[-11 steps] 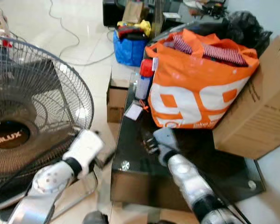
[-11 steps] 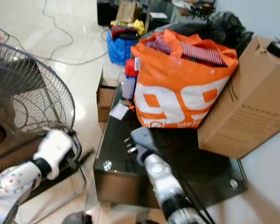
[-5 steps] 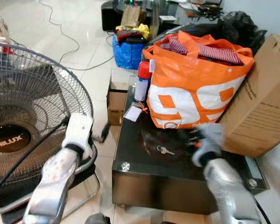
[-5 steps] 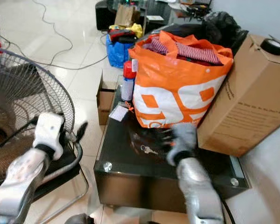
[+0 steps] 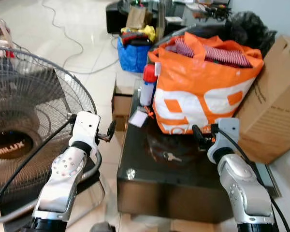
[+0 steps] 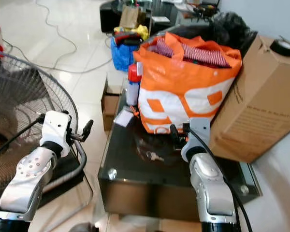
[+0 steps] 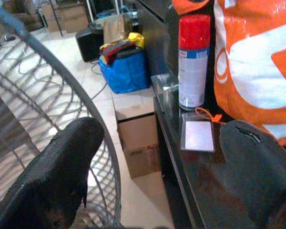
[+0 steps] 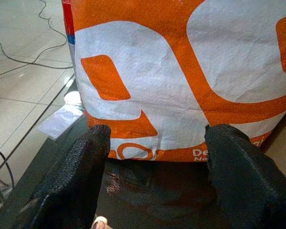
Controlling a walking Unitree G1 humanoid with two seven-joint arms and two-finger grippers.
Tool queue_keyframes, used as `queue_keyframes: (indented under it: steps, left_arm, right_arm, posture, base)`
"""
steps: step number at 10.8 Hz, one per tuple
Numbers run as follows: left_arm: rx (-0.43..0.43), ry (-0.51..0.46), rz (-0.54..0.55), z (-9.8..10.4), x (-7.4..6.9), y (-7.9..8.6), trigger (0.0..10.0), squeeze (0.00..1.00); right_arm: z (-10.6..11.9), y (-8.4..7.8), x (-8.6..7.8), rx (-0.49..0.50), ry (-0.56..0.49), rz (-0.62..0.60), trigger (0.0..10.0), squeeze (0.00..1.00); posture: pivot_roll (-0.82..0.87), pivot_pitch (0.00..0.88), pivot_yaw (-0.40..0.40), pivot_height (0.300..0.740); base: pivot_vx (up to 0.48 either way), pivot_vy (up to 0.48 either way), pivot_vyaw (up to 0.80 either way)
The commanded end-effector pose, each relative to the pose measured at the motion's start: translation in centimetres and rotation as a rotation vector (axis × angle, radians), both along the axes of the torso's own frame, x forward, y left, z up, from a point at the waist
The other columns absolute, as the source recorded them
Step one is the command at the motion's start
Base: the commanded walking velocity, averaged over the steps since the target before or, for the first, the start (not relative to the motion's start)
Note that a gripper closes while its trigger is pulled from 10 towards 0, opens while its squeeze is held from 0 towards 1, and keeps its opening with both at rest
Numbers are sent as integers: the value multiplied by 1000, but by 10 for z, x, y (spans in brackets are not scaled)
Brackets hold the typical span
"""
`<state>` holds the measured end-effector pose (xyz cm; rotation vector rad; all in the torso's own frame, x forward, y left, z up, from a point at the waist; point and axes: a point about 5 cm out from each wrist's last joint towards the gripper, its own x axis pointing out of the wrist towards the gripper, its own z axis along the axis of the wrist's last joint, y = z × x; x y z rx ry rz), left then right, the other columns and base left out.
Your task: Hang keys on a hook
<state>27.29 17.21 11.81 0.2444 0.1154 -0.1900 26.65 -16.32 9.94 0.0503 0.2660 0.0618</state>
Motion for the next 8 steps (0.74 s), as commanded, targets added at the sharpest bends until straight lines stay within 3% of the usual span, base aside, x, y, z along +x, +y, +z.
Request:
queue_keyframes:
  steps: [1,7,8]
  left_arm:
    - [-2,-12,-20,2,1,-4,10000,0]
    - [1,2,-28,-2,1,-3,10000,0]
    - [2,3,-30,-2,2,-5,10000,0]
  right_arm:
    - [0,-4,-3,5,-1,-20,10000,0]
    - [-3,-7,-7,-50,11,-25,10000,0]
    - [-3,-9,-7,-52,13,-32,10000,0]
  posture:
    - [45,0,-63,740]
    - [36,0,-50,740]
    - [38,0,-53,740]
  base:
    - [296,0,0]
    - [271,0,0]
    - [0,0,0]
